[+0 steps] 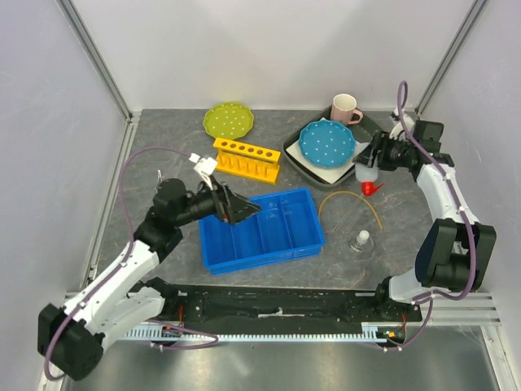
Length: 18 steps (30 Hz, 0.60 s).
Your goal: Organize the chemistry lab equipment
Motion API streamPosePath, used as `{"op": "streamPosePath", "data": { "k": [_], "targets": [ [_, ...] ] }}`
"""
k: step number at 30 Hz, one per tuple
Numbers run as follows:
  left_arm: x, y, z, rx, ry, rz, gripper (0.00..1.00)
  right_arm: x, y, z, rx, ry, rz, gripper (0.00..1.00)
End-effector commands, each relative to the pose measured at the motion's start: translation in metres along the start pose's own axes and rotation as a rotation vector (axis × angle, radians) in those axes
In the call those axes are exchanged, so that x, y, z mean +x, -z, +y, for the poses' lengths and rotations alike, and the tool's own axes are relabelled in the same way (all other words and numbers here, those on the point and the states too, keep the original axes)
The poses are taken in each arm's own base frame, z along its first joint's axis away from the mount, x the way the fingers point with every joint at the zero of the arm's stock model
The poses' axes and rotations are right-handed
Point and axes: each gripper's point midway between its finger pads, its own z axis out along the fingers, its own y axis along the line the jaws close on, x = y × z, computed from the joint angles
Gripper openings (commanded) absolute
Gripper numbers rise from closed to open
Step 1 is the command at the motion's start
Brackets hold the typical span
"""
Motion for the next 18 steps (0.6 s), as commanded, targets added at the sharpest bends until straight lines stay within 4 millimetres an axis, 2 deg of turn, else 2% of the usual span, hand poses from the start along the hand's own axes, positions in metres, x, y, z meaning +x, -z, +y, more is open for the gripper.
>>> {"op": "streamPosePath", "data": {
  "k": [1,2,3,5,6,7,8,9,11,12,14,15,17,18],
  "targets": [
    [-0.027,-0.041,-0.036,0.053,0.094,-0.168,0.96,0.027,0.003,0.085,-0.384,-0.071,0.064,0.46],
    [-0.028,-0.049,-0.038,0.045,0.157,-0.189,0.97,0.035,0.003,0.092,-0.415,-0.080,0.076,0.46],
    [-0.037,-0.057,-0.043,0.034,0.176,-0.249,0.97,0.029,0.007,0.100,-0.443,-0.085,0.045,0.46],
    [-0.030,-0.080,-0.033,-0.031,0.252,-0.249,0.97,0.037,0.010,0.111,-0.496,-0.103,0.049,0.46],
    [-0.036,-0.092,-0.041,-0.038,0.263,-0.271,0.97,0.031,0.013,0.116,-0.516,-0.103,0.024,0.46],
    [-0.034,-0.101,-0.044,-0.044,0.269,-0.265,0.98,0.033,0.014,0.120,-0.533,-0.112,0.027,0.47],
    [-0.020,-0.118,-0.037,-0.072,0.279,-0.224,0.98,0.038,0.013,0.122,-0.549,-0.123,0.038,0.47],
    [-0.027,-0.129,-0.047,-0.079,0.278,-0.255,0.97,0.036,0.013,0.125,-0.568,-0.116,0.028,0.47],
    [-0.020,-0.147,-0.049,-0.103,0.279,-0.246,0.98,0.041,0.011,0.130,-0.587,-0.138,0.051,0.47],
    [-0.014,-0.162,-0.049,-0.127,0.278,-0.244,0.97,0.044,0.010,0.132,-0.598,-0.144,0.066,0.47],
    [-0.008,-0.177,-0.048,-0.146,0.273,-0.236,0.97,0.048,0.008,0.136,-0.609,-0.145,0.082,0.47],
    [-0.003,-0.191,-0.048,-0.155,0.269,-0.227,0.97,0.048,0.009,0.139,-0.618,-0.138,0.085,0.47],
    [0.001,-0.203,-0.045,-0.182,0.255,-0.220,0.97,0.049,0.009,0.144,-0.631,-0.130,0.089,0.47],
    [-0.004,-0.210,-0.051,-0.183,0.249,-0.235,0.97,0.051,0.010,0.147,-0.638,-0.125,0.092,0.47]
  ]
}}
